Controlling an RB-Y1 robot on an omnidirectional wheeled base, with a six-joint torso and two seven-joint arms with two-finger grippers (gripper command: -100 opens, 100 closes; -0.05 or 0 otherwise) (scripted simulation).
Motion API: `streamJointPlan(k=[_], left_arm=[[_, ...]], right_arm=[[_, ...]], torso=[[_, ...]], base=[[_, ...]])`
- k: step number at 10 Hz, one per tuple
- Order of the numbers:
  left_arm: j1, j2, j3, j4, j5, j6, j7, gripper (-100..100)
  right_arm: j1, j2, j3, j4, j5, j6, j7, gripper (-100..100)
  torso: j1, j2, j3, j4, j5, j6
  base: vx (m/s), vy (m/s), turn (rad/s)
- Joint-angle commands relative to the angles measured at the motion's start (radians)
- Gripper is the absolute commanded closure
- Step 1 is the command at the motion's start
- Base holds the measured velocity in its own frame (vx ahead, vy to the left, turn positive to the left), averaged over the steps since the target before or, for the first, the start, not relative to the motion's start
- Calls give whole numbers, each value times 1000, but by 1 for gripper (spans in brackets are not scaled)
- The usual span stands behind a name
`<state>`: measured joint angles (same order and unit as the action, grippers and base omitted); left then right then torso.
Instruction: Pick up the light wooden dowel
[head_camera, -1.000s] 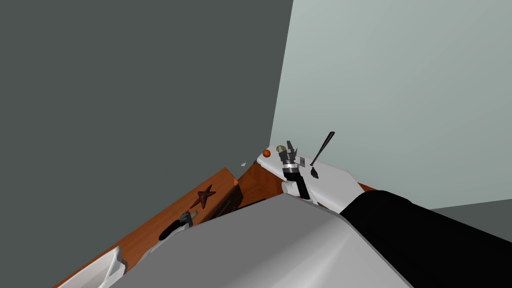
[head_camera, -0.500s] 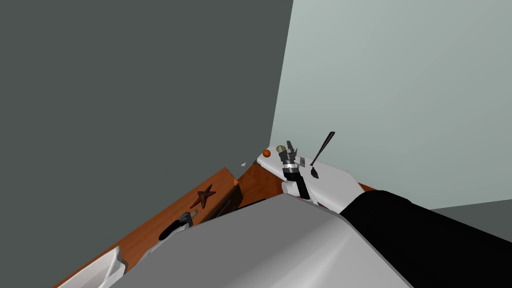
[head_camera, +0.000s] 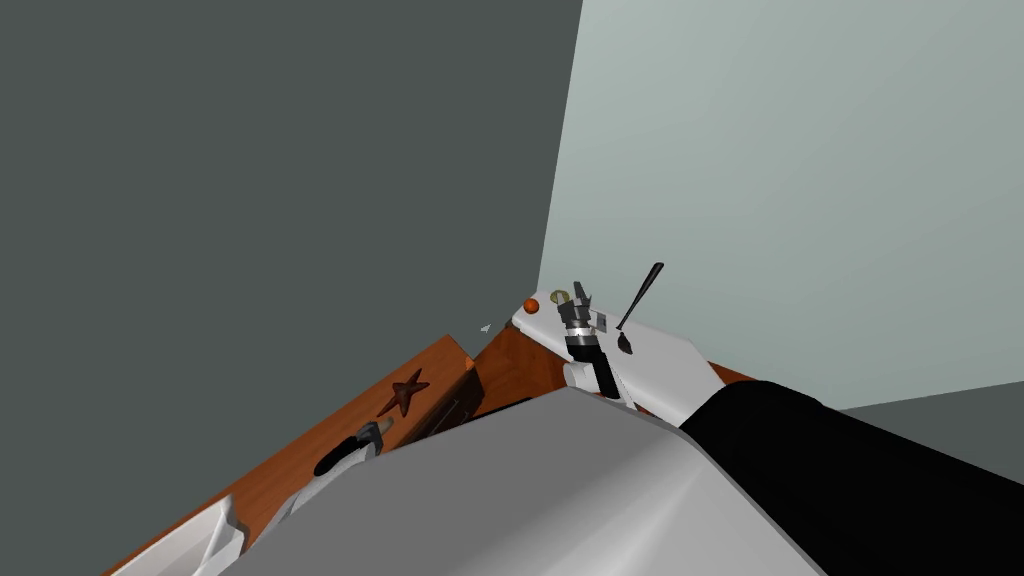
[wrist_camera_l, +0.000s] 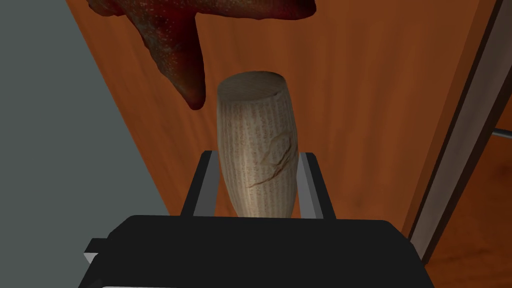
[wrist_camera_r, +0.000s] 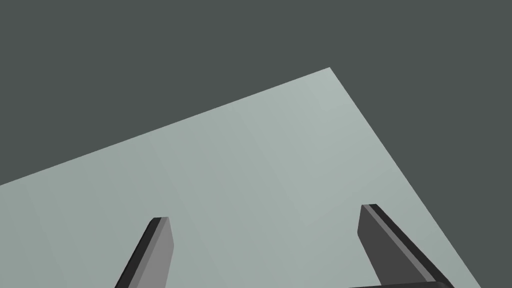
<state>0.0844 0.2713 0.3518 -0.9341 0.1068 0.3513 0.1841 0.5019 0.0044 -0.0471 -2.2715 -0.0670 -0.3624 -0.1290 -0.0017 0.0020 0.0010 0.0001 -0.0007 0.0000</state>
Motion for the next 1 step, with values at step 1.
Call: streamJointPlan(k=[1], left_arm=[[0,0,0,0,0,0,0,0]], right_arm=[[0,0,0,0,0,0,0,0]], torso=[[0,0,0,0,0,0]], base=[[0,0,0]])
